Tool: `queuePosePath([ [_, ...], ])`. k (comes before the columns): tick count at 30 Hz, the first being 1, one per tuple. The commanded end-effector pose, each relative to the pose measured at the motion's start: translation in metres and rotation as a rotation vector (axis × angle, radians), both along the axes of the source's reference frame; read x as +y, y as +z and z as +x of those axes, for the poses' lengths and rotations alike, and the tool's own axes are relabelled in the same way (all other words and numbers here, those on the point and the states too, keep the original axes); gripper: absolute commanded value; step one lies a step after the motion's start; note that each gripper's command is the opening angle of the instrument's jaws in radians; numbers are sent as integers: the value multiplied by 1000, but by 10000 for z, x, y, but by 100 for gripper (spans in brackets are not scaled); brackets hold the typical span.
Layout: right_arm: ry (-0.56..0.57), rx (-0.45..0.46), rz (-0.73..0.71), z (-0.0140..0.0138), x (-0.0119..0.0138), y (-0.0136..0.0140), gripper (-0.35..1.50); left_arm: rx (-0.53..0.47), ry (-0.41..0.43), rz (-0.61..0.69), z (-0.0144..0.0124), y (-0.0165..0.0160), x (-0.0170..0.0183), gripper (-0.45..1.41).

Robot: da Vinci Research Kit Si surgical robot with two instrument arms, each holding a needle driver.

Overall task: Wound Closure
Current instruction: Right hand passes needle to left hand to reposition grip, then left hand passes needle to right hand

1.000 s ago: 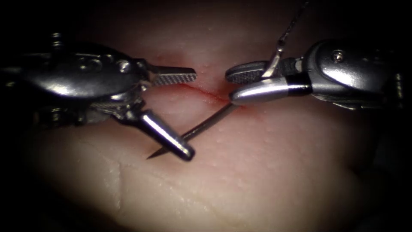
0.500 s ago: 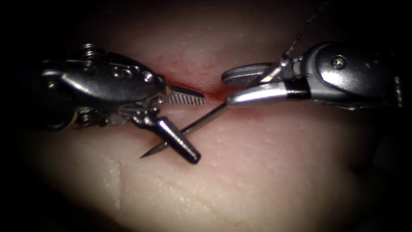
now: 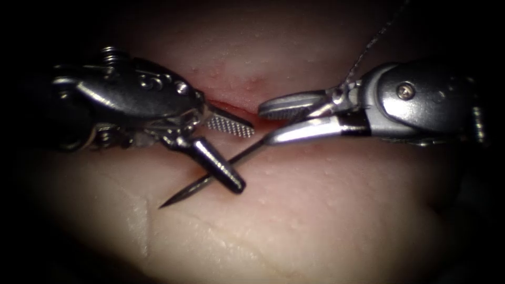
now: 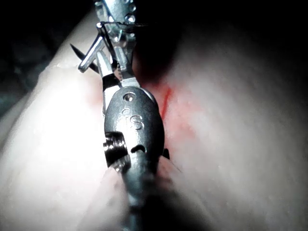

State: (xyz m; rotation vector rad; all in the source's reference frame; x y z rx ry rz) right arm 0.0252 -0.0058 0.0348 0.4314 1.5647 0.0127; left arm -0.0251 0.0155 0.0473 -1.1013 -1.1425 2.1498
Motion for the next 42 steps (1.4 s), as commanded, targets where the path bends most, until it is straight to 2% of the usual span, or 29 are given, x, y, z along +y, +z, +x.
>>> queuePosePath([
  [1, -2, 0, 1, 6, -6, 4, -35, 3, 7, 1, -5, 5, -7, 47],
  [8, -2, 0, 2, 6, -6, 3, -35, -1, 48, 5, -4, 5, -10, 5],
  [9, -2, 0, 2, 6, -5, 3, -35, -3, 58, 6, -5, 6, -12, -3],
  [10, -1, 1, 3, 6, -5, 2, -35, -13, 74, 9, -6, 7, -15, -20],
  [11, -1, 1, 3, 6, -5, 2, -35, -13, 74, 9, -6, 7, -15, -20],
  [12, -1, 1, 3, 6, -5, 2, -35, -19, 79, 9, -6, 7, -15, -37],
  [13, -2, 1, 3, 6, -5, 2, -35, -30, 91, 13, -6, 7, -15, -45],
  [18, -3, 2, 3, 7, -7, 0, -35, -56, 108, 18, -8, 6, -8, -45],
  [20, 6, -16, 24, 7, -6, 0, 24, -61, 107, 17, -8, 5, -6, -45],
  [22, 31, -66, 79, 7, -5, 1, 91, -59, 94, 8, -9, 4, -5, -45],
  [24, 39, -87, 112, 6, -4, 1, 111, -61, 84, 5, -10, 4, -5, -45],
  [29, 84, -162, 187, 3, -2, 1, 130, -72, 23, -12, -11, 2, -3, -45],
  [31, 96, -170, 201, 3, -1, 0, 130, -79, 2, -16, -11, 1, -3, -45],
  [42, 352, -305, 321, -7, 5, -6, 126, -84, -210, -55, -12, -4, -3, -45],
])
